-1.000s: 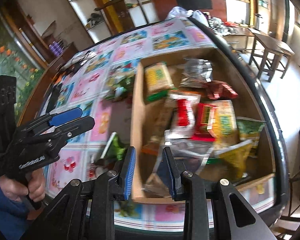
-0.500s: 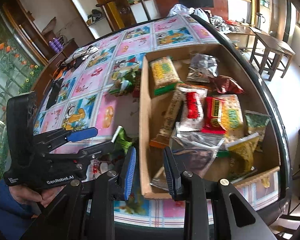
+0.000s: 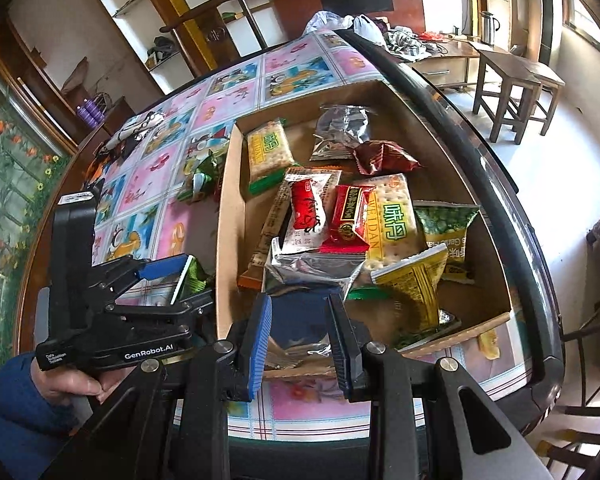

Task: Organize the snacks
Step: 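Grasp a green snack bag from the table with the left tool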

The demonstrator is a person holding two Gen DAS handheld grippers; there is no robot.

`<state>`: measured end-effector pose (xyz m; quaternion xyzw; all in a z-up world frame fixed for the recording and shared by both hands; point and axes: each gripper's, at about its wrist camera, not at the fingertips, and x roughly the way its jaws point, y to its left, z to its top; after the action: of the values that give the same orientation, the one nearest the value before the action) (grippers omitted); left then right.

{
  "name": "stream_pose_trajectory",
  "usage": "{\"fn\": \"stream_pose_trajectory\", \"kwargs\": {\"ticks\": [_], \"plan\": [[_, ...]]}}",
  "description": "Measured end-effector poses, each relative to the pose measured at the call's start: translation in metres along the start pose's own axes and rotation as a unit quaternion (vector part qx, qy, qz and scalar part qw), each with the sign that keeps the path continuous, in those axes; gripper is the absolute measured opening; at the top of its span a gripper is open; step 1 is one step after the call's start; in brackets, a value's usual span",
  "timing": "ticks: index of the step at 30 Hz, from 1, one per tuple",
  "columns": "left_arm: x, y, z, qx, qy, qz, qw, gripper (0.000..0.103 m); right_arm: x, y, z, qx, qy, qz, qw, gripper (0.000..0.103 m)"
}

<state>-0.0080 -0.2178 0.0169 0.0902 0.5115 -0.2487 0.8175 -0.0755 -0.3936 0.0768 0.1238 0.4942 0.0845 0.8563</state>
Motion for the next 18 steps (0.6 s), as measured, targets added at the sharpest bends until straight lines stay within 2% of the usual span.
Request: {"fn": "stream_pose_trajectory", "kwargs": {"ticks": [3,8,18], "plan": [[-0.001,0.004,-0.002,0.001,-0.003,0.030,0.9995,0.051,0.003,0.001,0.003,-0.003,0.003,0.004,1.000,0.030],[-0.008,0.023,-0.011,-0.020,-0.007,0.066,0.9976,0.051,0.014,0.014,0.009,-0.021,0.012,0.016,1.000,0.030],[-0.027,0.066,-0.036,-0.078,-0.010,0.106,0.9912,0.051,0.038,0.053,0.018,-0.070,0.034,0.045,0.996,0.030]]}}
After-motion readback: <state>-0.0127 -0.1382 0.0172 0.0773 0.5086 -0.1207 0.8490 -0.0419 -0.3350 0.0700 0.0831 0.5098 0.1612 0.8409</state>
